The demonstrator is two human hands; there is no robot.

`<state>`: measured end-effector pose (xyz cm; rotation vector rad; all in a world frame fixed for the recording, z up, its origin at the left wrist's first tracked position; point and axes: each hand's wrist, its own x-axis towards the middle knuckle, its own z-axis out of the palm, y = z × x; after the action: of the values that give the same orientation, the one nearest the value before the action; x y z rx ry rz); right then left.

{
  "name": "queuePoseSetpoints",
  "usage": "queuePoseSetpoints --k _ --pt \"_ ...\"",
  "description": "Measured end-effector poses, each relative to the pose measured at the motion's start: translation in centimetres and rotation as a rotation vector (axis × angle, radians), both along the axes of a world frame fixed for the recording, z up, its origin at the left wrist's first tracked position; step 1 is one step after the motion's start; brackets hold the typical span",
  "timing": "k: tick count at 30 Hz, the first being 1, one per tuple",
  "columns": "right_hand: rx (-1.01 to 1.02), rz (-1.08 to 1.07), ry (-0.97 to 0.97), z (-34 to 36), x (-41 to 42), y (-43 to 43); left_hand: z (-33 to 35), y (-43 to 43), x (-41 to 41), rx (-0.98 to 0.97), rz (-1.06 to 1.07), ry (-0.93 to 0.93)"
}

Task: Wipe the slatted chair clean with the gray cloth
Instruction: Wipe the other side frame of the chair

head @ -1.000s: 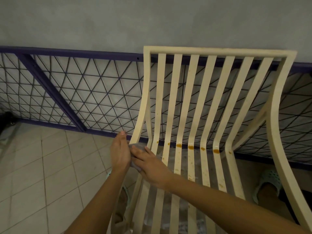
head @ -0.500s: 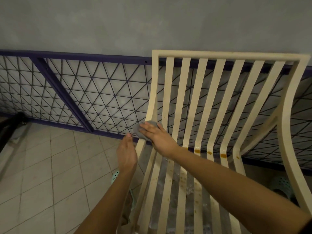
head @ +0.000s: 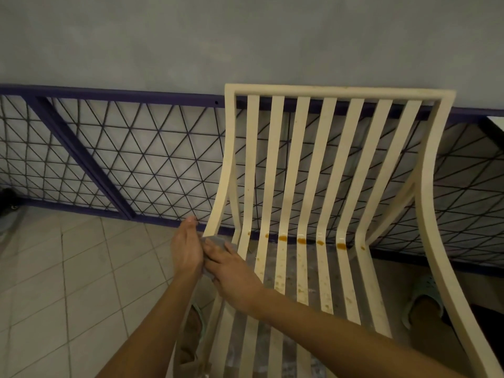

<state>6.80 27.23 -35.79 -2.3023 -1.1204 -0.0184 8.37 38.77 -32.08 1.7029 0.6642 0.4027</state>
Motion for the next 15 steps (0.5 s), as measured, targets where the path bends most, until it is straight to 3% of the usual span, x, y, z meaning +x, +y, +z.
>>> queuePoseSetpoints --k 15 --pt "0.006 0.084 -0.050 0.2 1.6 -1.0 -0.2 0.1 0.3 0.058 -0.037 0.029"
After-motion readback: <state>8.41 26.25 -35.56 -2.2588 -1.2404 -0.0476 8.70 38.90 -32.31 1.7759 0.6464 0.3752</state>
